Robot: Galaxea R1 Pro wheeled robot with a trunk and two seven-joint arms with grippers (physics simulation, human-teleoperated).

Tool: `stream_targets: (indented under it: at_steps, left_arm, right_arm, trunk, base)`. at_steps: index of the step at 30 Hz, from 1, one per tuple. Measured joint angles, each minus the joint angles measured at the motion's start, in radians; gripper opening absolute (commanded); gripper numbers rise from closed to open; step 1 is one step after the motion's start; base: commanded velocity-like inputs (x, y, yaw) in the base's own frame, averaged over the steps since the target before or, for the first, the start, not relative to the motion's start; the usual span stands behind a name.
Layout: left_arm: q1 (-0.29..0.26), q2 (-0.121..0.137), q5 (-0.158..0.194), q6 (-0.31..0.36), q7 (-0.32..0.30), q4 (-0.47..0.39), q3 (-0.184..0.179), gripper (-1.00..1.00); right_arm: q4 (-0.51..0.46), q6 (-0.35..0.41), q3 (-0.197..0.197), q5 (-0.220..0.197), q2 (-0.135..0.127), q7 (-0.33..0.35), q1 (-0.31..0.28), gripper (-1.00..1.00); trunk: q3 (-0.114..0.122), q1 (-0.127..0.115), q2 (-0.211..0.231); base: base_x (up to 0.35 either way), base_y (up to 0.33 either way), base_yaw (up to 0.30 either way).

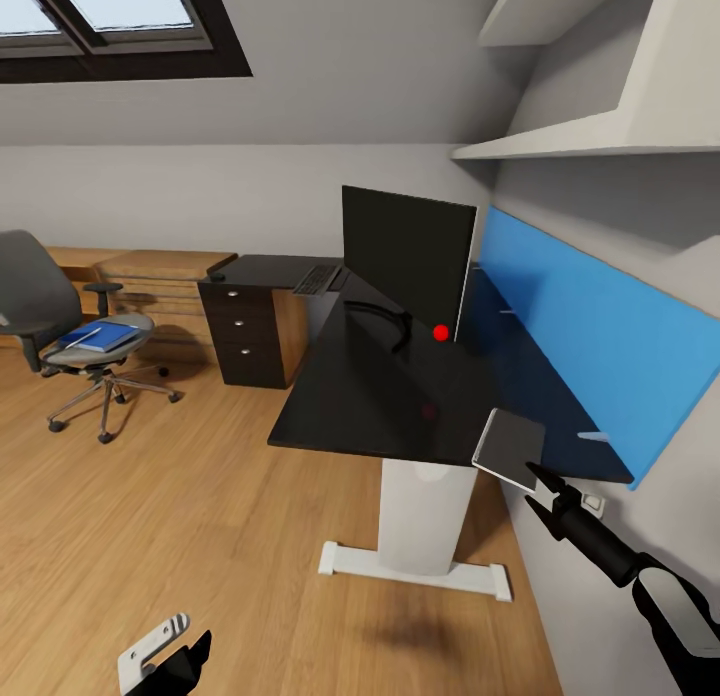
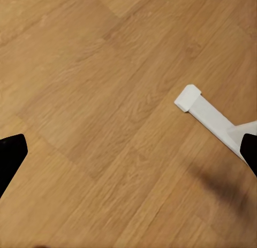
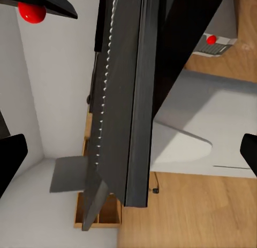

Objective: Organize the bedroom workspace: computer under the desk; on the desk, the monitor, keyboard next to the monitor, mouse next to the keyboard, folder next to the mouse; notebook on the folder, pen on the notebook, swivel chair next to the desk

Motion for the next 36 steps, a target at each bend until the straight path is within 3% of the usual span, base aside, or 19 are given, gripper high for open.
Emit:
stream_targets:
  at_steps: [4,5,23,36]
  left_arm:
    - [0.000,0.000,0.000,0.000,0.000,0.000,0.000,1.00]
    - [0.000,0.000,0.000,0.000,0.000,0.000,0.000,1.00]
    - [0.000,0.000,0.001,0.001,0.000,0.000,0.000,1.00]
    - [0.000,0.000,0.001,0.000,0.000,0.000,-0.002,1.00]
  right_arm:
    - [0.000,0.001,0.000,0.000,0.000,-0.001,0.000,1.00]
    - [0.000,0.001,0.000,0.000,0.000,-0.001,0.000,-1.00]
    - [-0.002,0.005,0.003,-0.004,0.000,0.001,0.000,-1.00]
    - [-0.010,0.010,0.002,-0.005,0.003,0.013,0.000,-1.00]
  trunk:
    - [0.000,0.000,0.000]
    - [0.000,0.000,0.000]
    - [0.000,0.000,0.000]
    - [0.041,-0.050,0.091]
  base:
    - [0.000,0.000,0.000]
    - [0.000,0.000,0.000]
    - [0.000,0.000,0.000]
    - [0.000,0.000,0.000]
